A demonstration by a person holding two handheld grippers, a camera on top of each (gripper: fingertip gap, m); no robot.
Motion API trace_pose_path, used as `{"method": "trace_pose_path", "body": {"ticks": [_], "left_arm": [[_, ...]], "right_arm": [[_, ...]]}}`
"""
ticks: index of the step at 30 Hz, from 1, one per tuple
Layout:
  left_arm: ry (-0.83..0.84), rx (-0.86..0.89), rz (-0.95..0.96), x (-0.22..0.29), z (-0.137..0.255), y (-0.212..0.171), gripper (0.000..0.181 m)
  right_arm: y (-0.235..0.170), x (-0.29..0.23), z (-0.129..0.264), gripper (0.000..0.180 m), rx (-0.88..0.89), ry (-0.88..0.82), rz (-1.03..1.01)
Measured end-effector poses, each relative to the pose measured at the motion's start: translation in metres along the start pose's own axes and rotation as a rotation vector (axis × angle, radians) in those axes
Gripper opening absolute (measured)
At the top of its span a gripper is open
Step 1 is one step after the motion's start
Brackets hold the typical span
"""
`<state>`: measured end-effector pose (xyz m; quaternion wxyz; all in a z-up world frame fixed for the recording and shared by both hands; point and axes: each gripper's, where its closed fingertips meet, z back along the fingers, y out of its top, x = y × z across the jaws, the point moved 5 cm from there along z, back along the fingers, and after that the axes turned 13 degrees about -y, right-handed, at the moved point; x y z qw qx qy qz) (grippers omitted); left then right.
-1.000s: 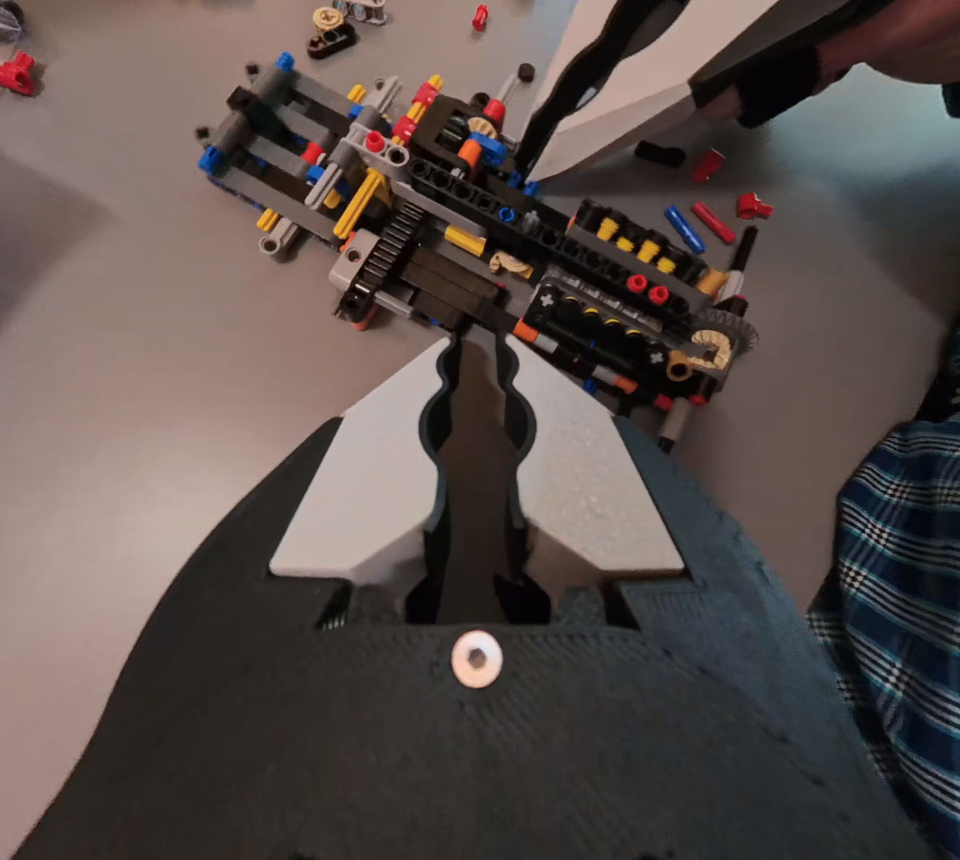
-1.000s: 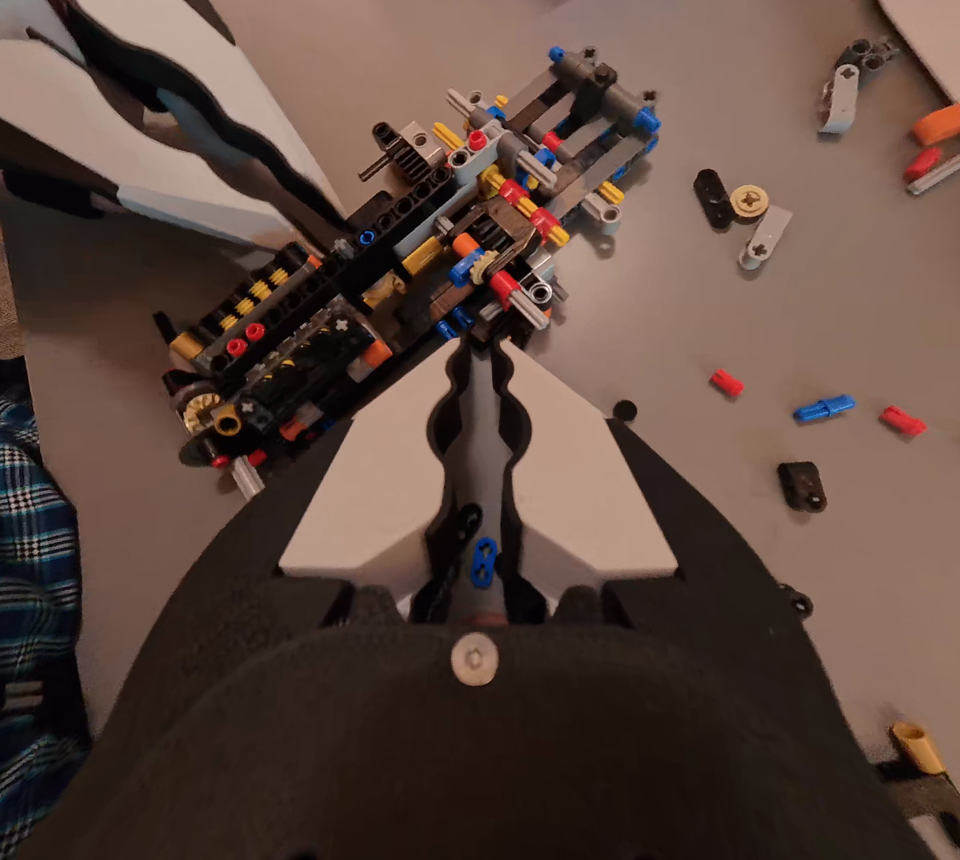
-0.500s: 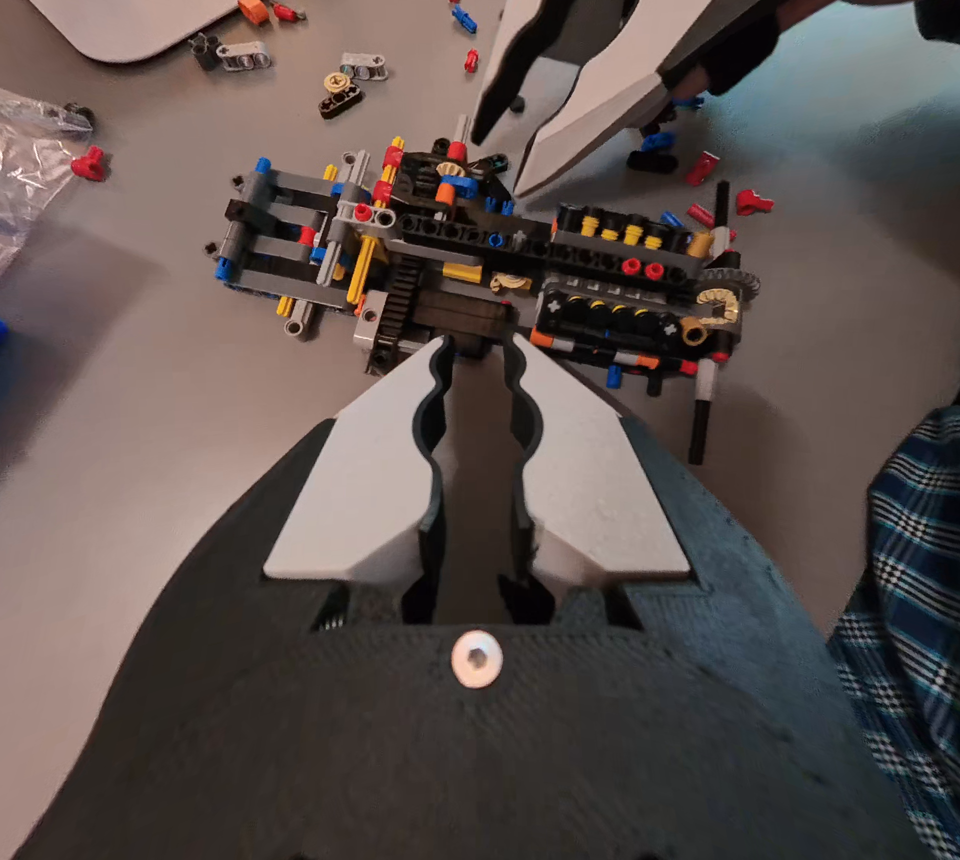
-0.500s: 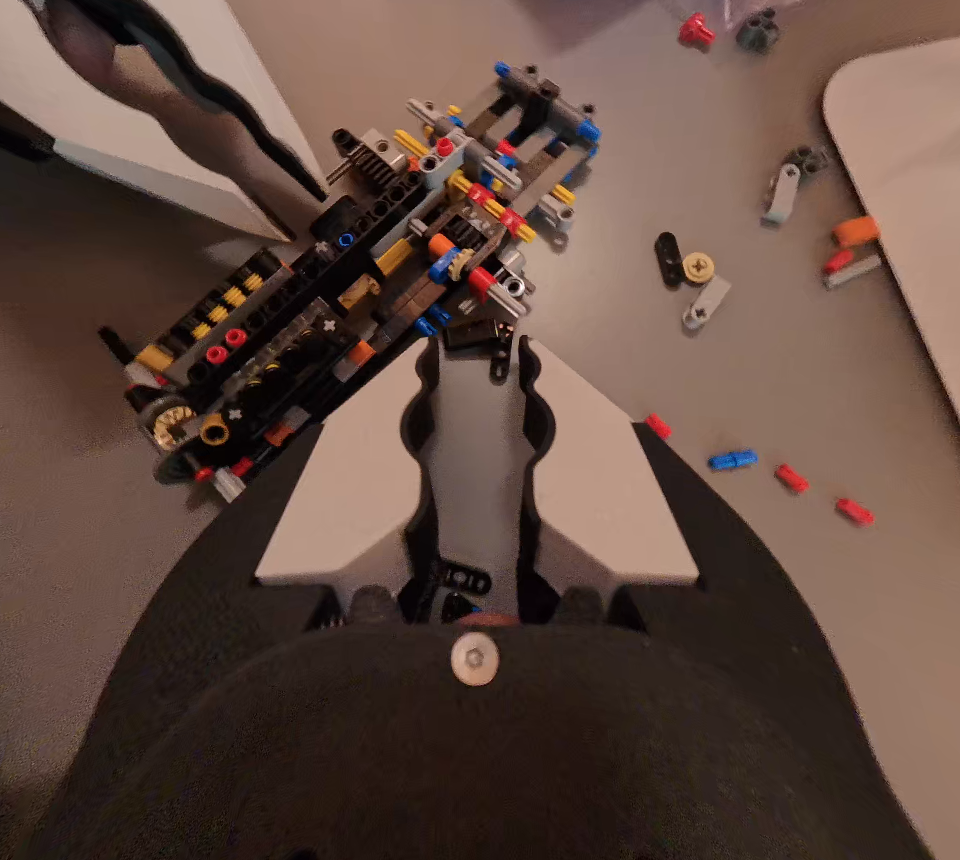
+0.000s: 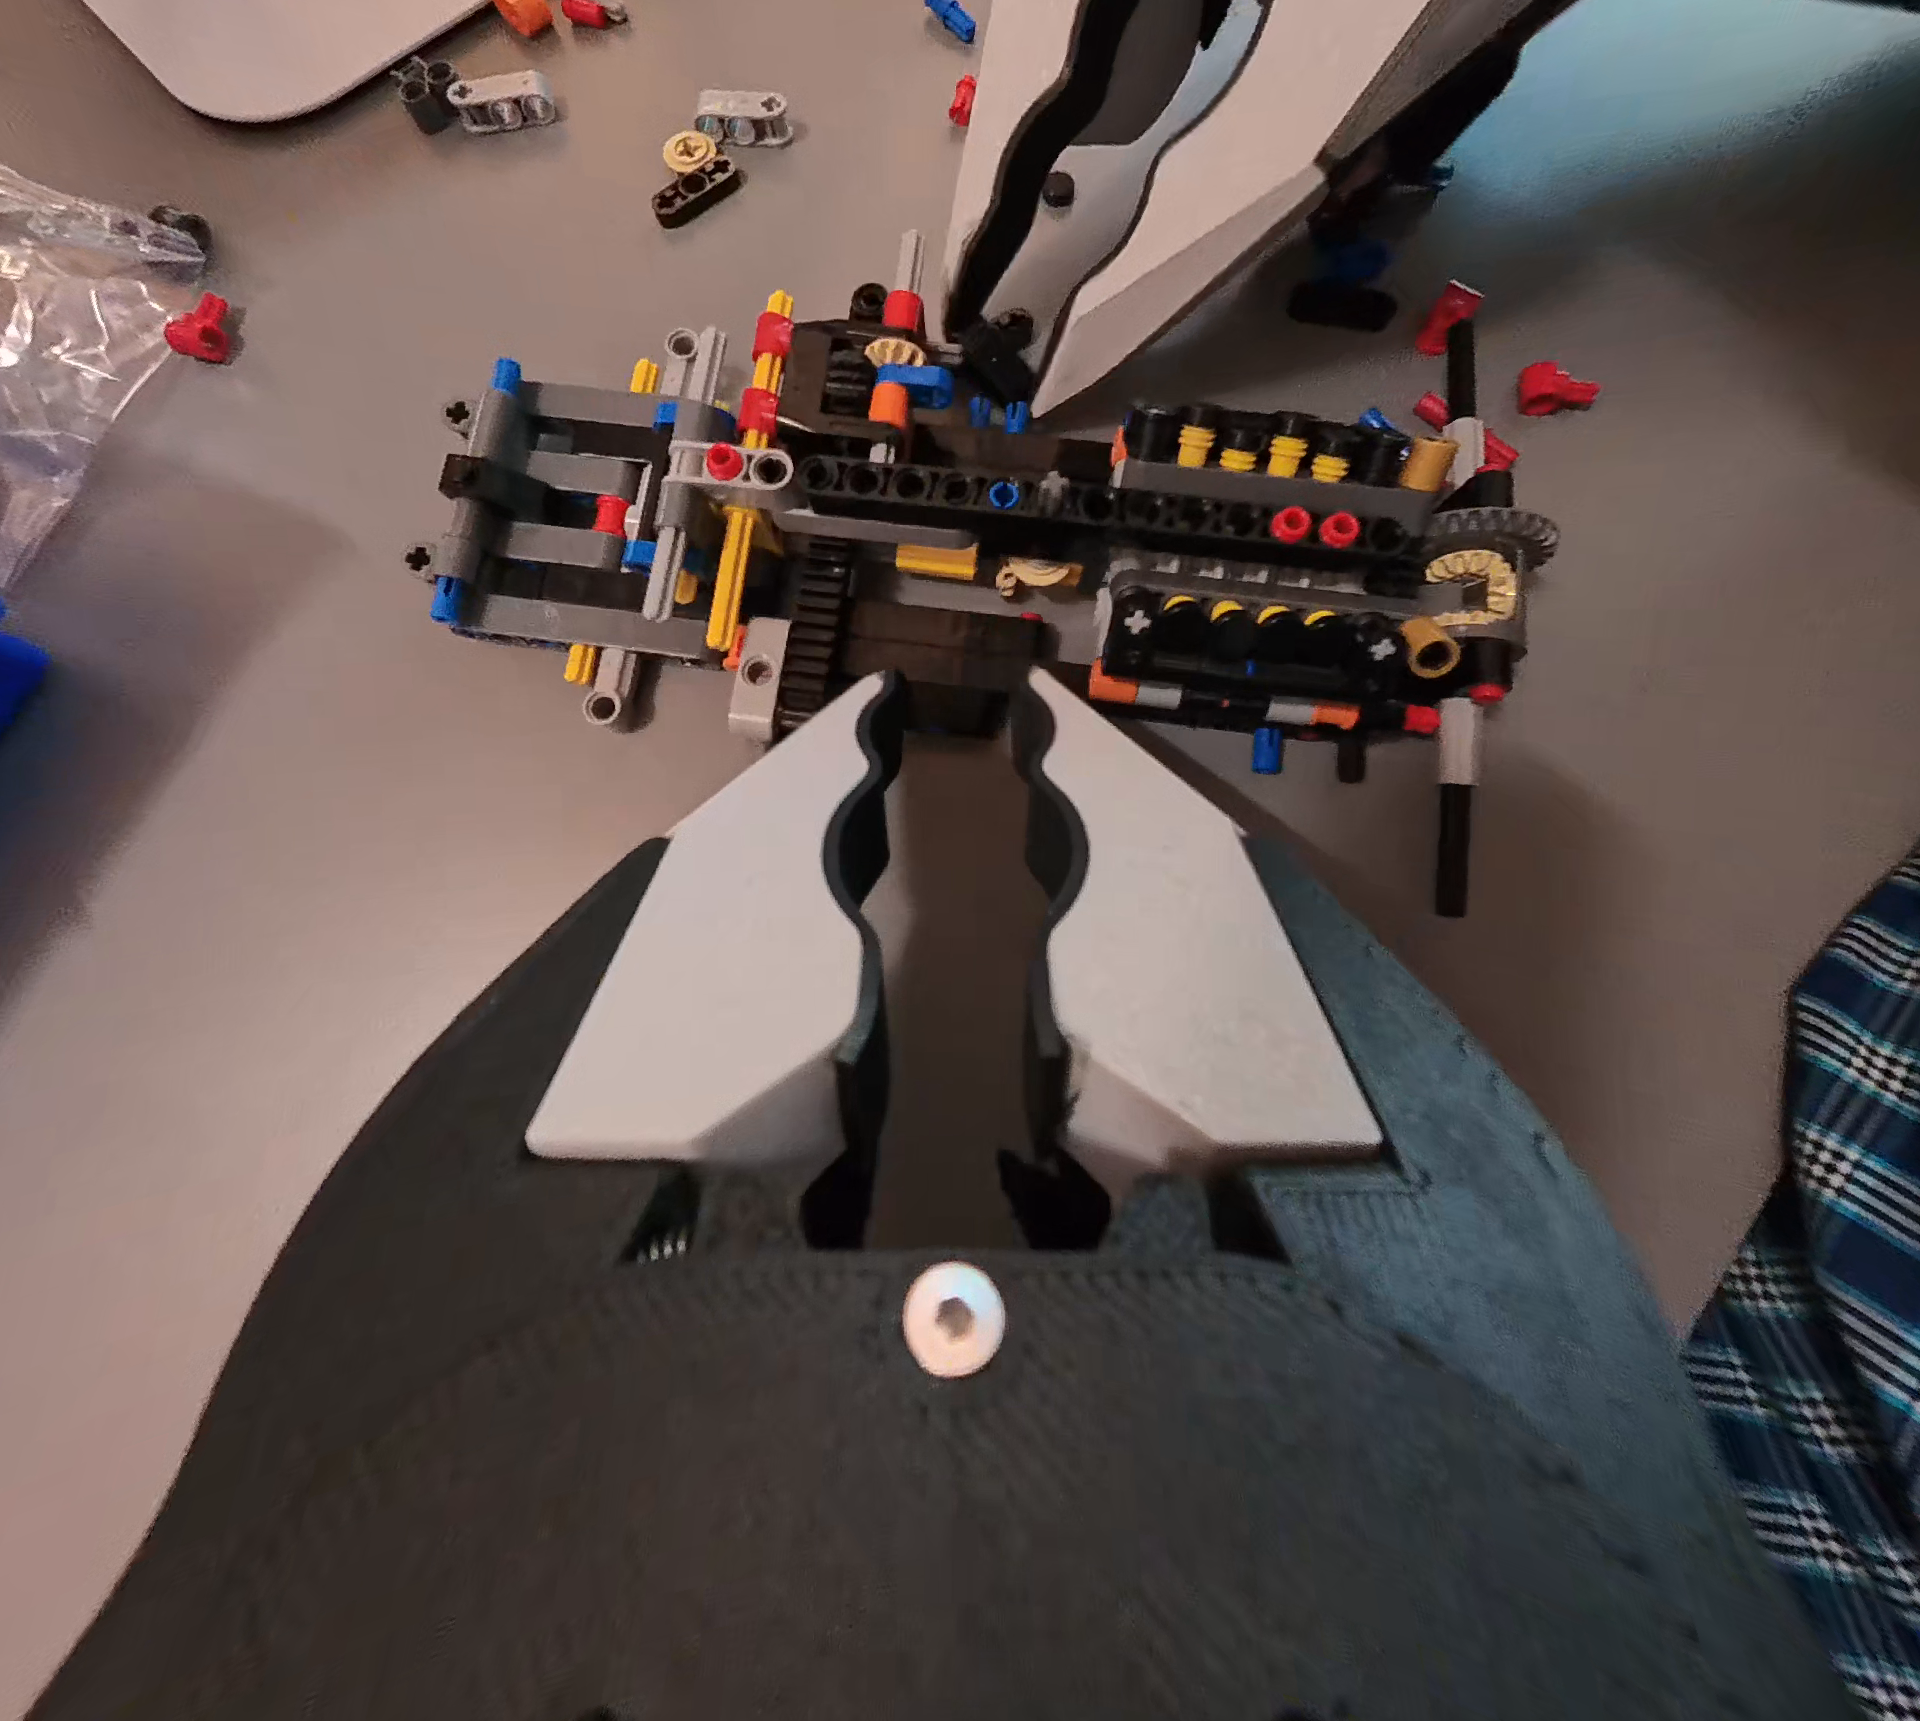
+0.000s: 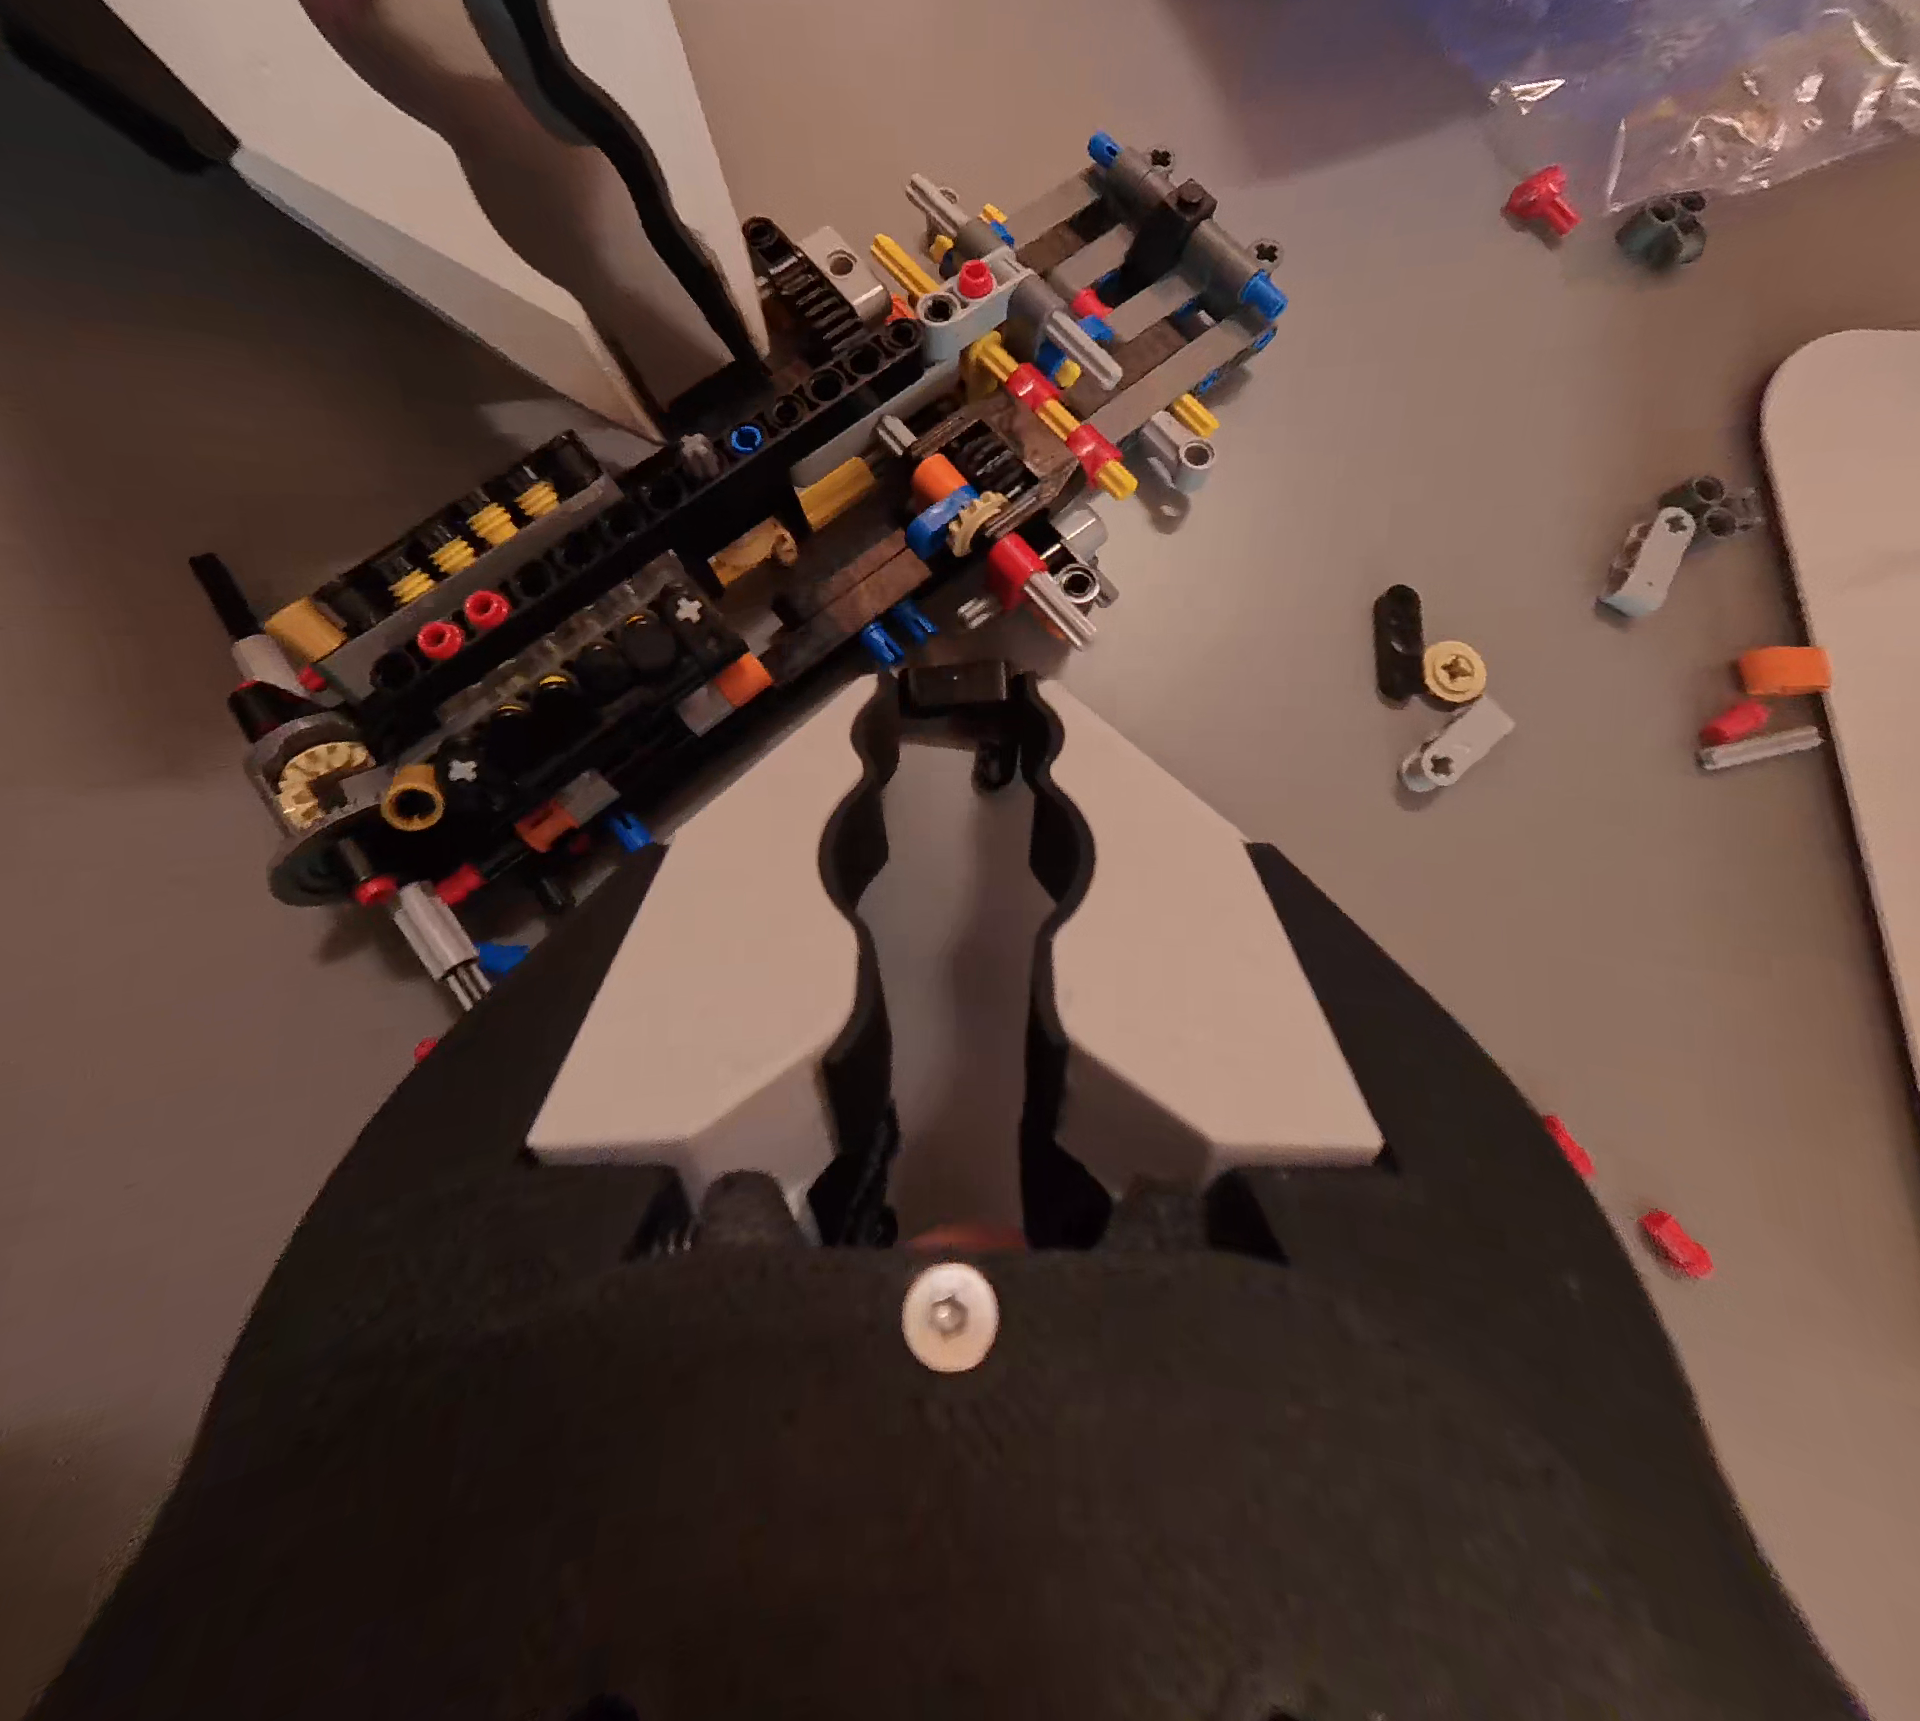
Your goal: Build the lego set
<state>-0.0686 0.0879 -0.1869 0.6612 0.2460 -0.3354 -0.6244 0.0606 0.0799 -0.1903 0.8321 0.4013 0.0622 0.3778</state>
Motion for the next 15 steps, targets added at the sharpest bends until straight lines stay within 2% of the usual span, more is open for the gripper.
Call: {"method": "trace_pose_path", "body": {"ticks": [8, 15], "left_arm": [[-0.002, -0.001, -0.005, -0.0019, -0.0021, 0.0003, 0.018], [-0.007, 0.004, -0.011, -0.0073, -0.0017, 0.0006, 0.014]], "right_arm": [[0.0024, 0.0054, -0.001, 0.02, -0.011, 0.224, -0.108], [0.0056, 0.0081, -0.0065, 0.02, -0.01, 0.309, -0.068]]}}
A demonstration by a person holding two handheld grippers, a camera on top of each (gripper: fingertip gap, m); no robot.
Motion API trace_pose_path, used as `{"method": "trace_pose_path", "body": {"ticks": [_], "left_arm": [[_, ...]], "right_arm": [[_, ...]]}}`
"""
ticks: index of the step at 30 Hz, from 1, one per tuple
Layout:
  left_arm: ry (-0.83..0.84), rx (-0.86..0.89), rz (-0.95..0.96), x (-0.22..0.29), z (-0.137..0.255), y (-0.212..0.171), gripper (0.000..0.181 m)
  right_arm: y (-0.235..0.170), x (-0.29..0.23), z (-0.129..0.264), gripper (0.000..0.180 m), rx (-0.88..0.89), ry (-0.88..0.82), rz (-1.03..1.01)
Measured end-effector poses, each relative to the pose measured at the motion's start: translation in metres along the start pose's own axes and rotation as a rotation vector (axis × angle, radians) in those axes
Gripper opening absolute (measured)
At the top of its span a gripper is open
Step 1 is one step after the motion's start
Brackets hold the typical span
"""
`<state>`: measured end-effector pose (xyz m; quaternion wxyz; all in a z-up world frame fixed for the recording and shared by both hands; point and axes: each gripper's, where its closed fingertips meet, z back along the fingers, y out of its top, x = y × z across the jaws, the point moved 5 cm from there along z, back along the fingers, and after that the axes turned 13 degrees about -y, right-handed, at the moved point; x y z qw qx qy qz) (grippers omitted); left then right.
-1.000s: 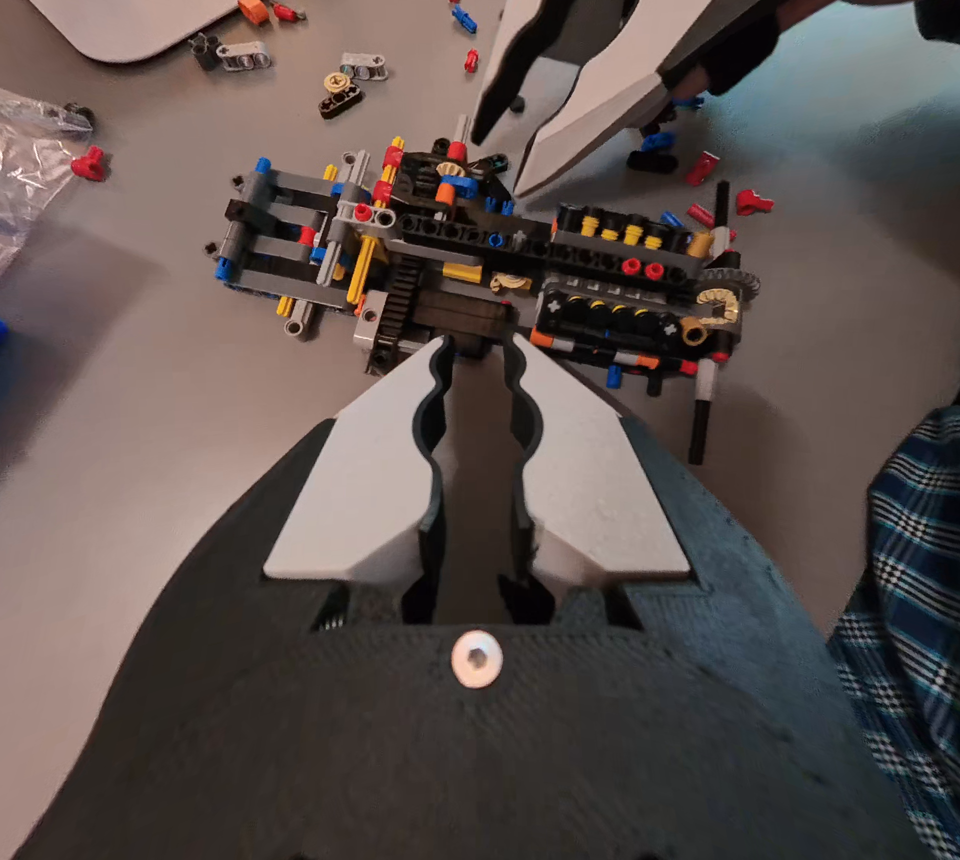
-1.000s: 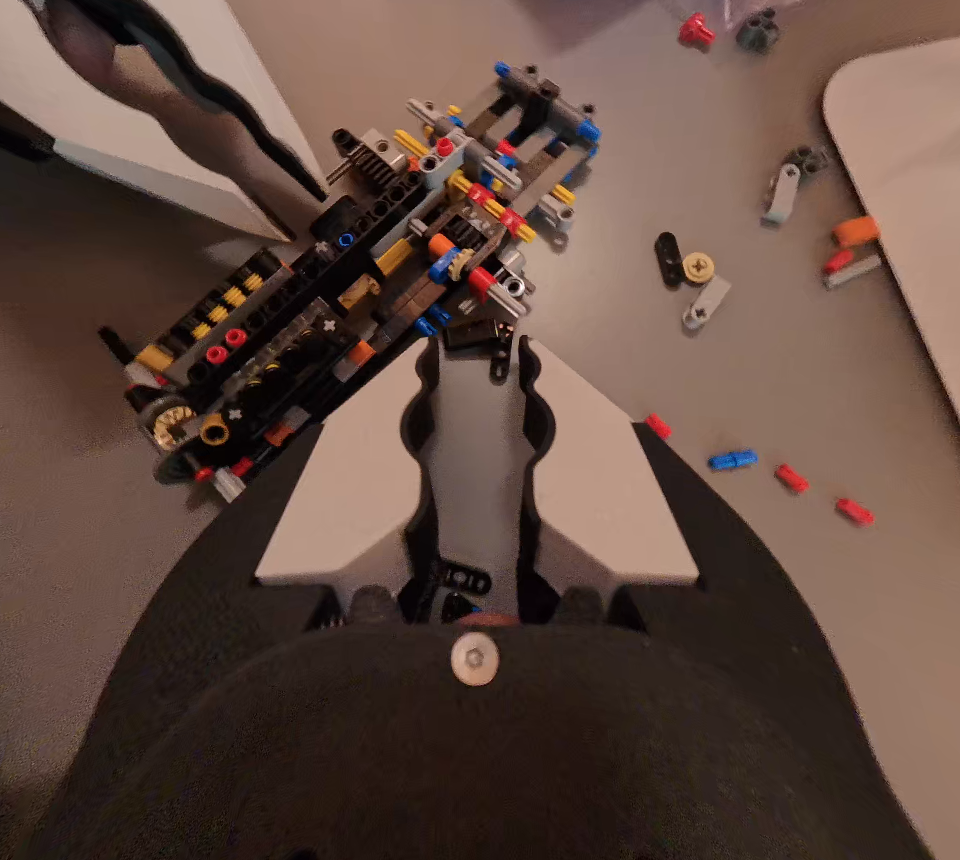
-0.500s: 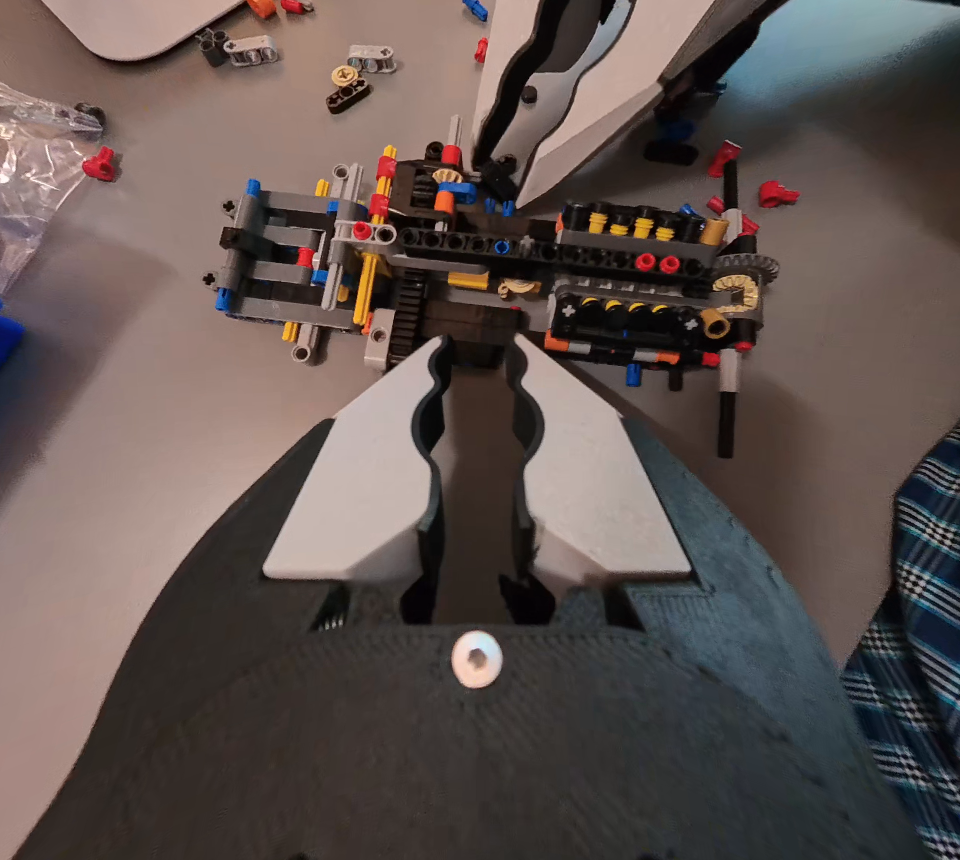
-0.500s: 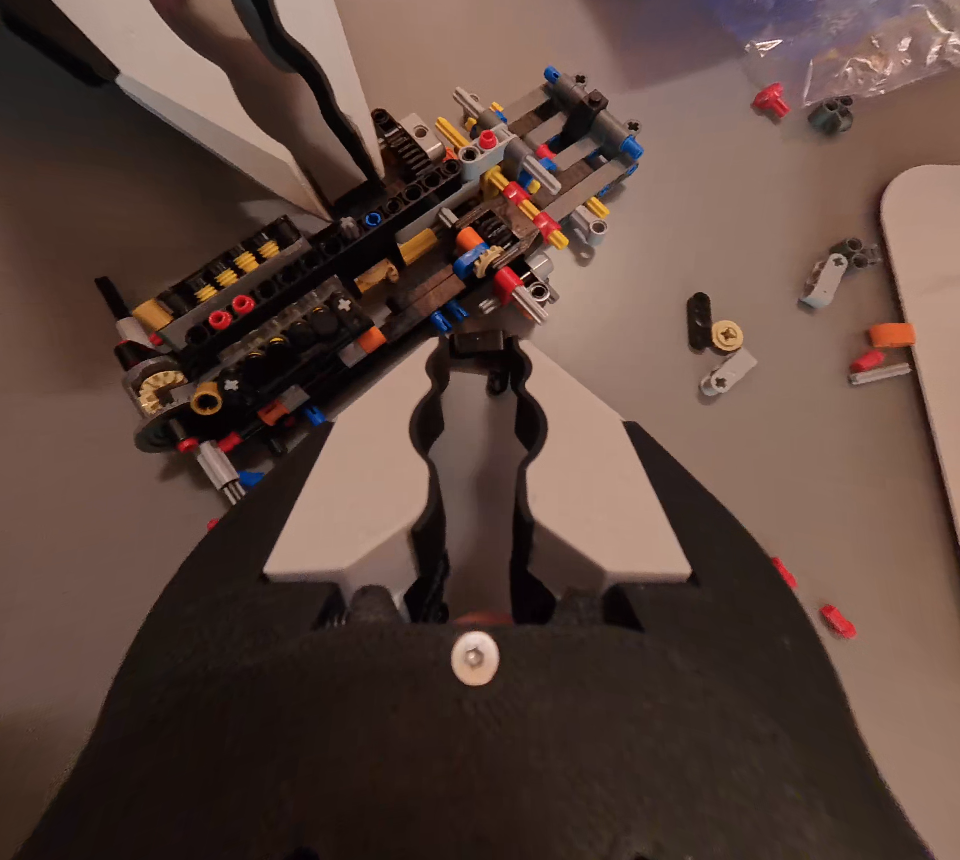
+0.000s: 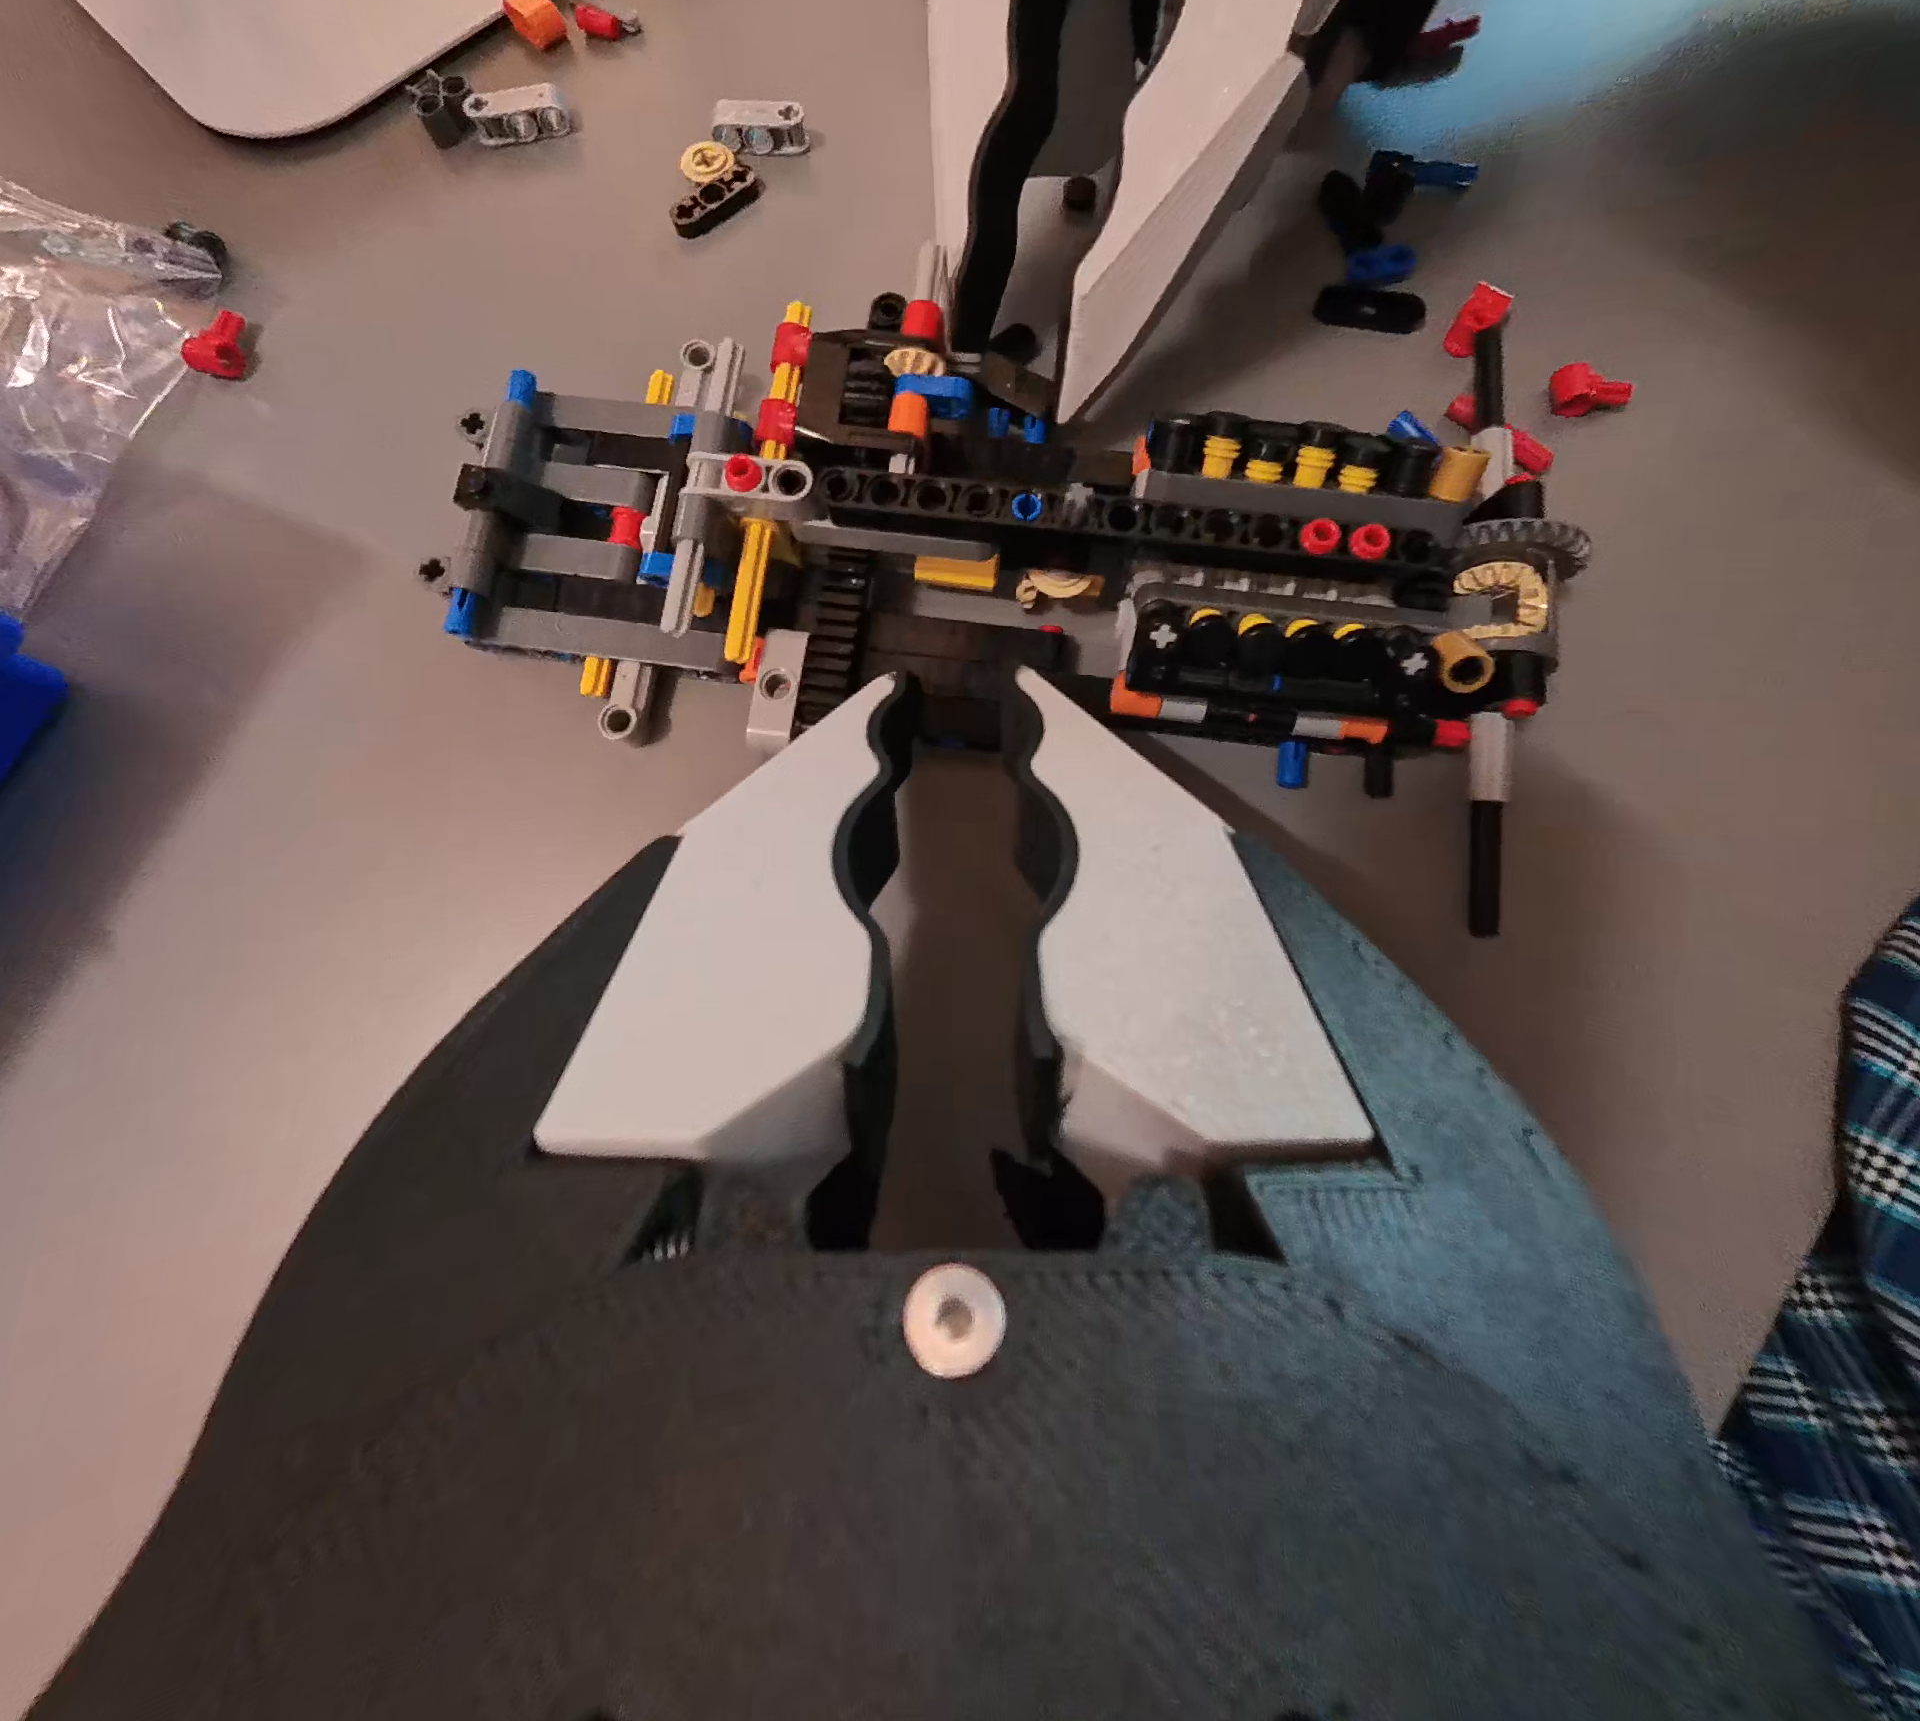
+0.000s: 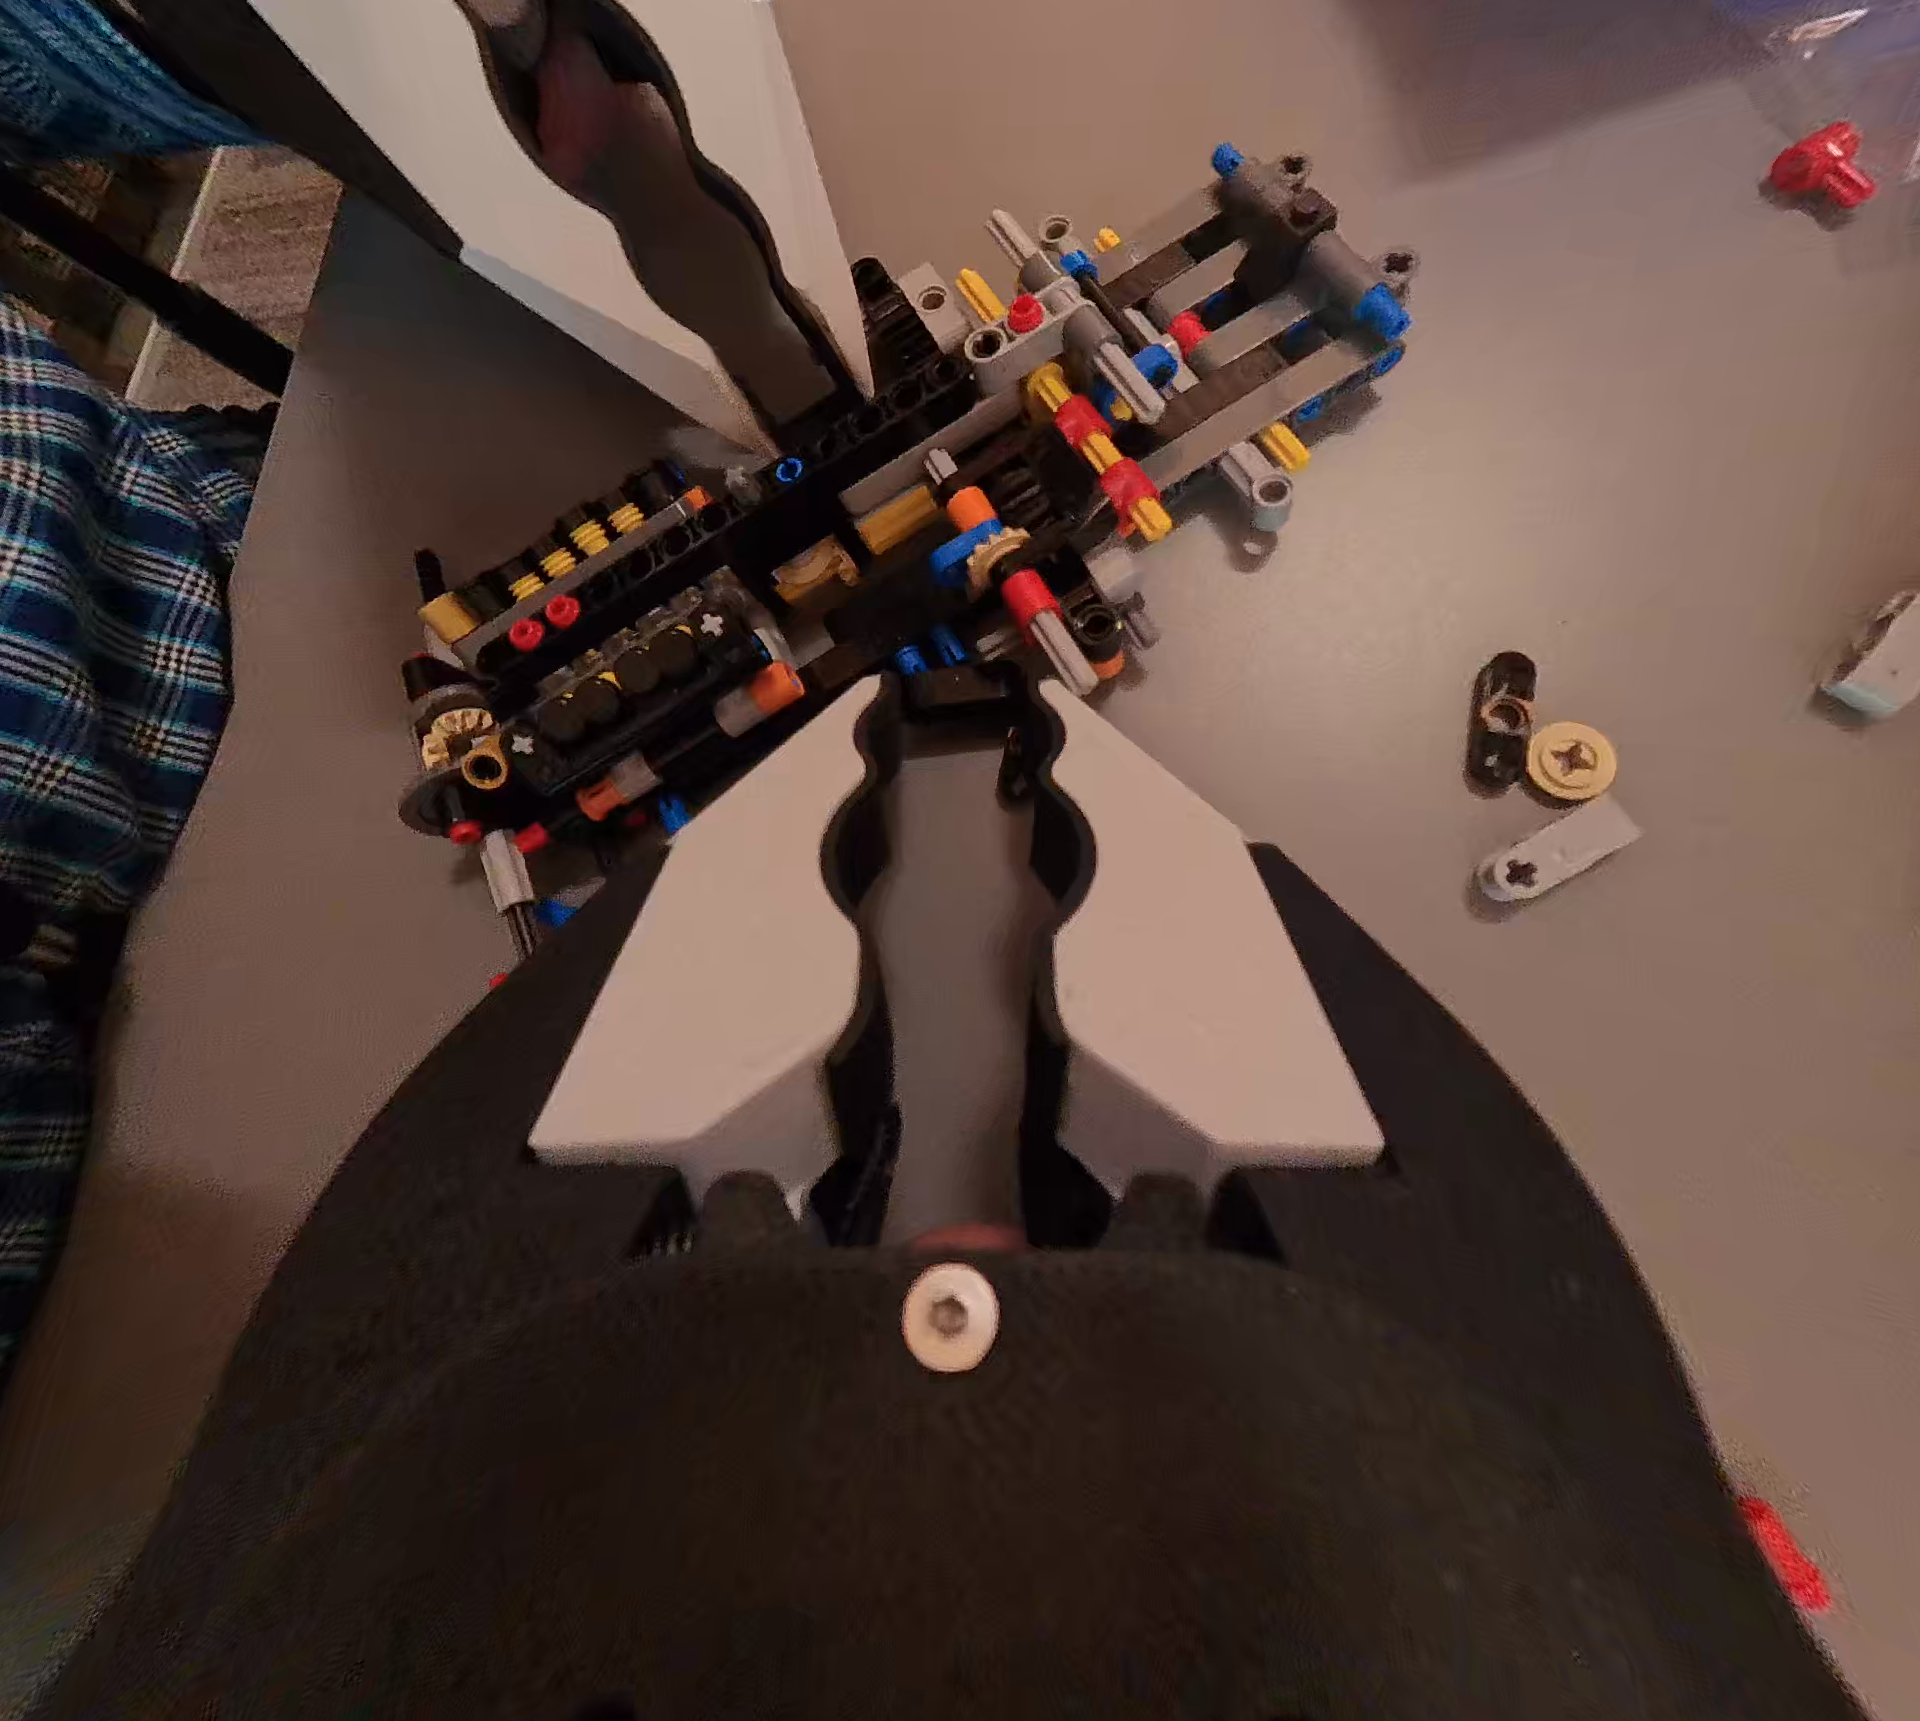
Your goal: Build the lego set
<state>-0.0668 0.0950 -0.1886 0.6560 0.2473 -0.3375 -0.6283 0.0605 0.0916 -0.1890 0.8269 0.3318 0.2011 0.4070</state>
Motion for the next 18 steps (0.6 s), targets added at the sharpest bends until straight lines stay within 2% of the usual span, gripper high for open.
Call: {"method": "trace_pose_path", "body": {"ticks": [8, 18], "left_arm": [[0.006, 0.003, -0.013, -0.01, 0.001, 0.0, 0.009], [-0.023, -0.046, -0.048, -0.023, 0.014, -0.006, 0.014]], "right_arm": [[0.002, 0.0, -0.003, 0.02, 0.024, -0.031, 0.052], [0.015, -0.009, -0.013, 0.02, 0.026, -0.085, 0.101]]}}
